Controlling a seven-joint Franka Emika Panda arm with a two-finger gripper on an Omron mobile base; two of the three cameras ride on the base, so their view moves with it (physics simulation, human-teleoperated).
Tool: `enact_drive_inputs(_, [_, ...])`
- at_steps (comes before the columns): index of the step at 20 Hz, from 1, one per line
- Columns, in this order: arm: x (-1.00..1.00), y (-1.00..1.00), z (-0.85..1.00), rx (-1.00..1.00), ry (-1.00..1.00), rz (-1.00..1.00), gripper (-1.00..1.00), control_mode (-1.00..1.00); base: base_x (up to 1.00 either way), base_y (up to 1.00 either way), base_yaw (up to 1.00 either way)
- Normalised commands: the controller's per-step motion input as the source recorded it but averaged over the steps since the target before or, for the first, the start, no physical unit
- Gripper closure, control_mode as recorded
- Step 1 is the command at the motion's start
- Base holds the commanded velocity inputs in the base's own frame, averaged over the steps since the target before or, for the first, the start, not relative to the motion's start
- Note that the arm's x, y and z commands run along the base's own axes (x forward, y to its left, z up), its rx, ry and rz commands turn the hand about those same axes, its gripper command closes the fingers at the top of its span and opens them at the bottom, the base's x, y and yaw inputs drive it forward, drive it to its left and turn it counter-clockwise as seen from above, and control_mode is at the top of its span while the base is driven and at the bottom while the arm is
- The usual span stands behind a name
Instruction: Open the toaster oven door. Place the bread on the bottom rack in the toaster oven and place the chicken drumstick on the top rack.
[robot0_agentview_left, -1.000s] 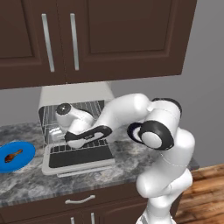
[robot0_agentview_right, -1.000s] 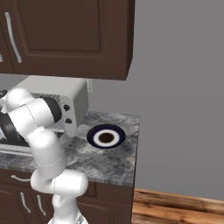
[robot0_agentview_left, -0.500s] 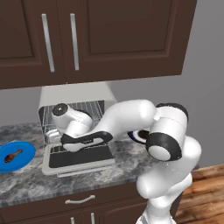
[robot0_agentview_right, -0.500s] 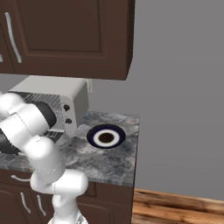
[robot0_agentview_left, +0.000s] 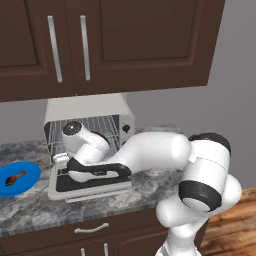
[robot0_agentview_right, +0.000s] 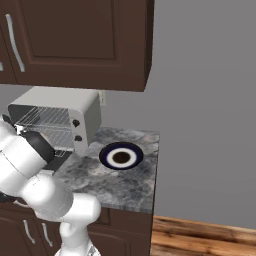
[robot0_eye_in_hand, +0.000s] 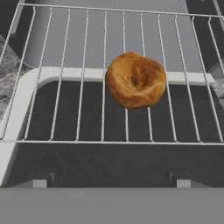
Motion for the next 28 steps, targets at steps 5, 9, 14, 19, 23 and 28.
enact_drive_inputs(5, [-0.39, -0.22, -0.03, 0.01, 0.04, 0.0, -1.0, -1.0, 0.0, 0.0, 0.0])
enact_drive_inputs(9, [-0.06, -0.26, -0.1, 0.0, 0.11, -0.02, -1.0, -1.0, 0.0, 0.0, 0.0])
enact_drive_inputs(14, [0.0, -0.1, -0.14, 0.0, 0.2, -0.02, -1.0, -1.0, 0.0, 0.0, 0.0])
enact_drive_inputs(19, [0.09, -0.01, -0.13, 0.0, 0.13, 0.0, -1.0, -1.0, 0.0, 0.0, 0.0])
enact_drive_inputs(23, [0.1, 0.0, -0.07, -0.02, 0.06, 0.0, -1.0, -1.0, 0.0, 0.0, 0.0])
enact_drive_inputs(28, [0.08, 0.0, -0.11, -0.06, 0.0, 0.0, -1.0, -1.0, 0.0, 0.0, 0.0])
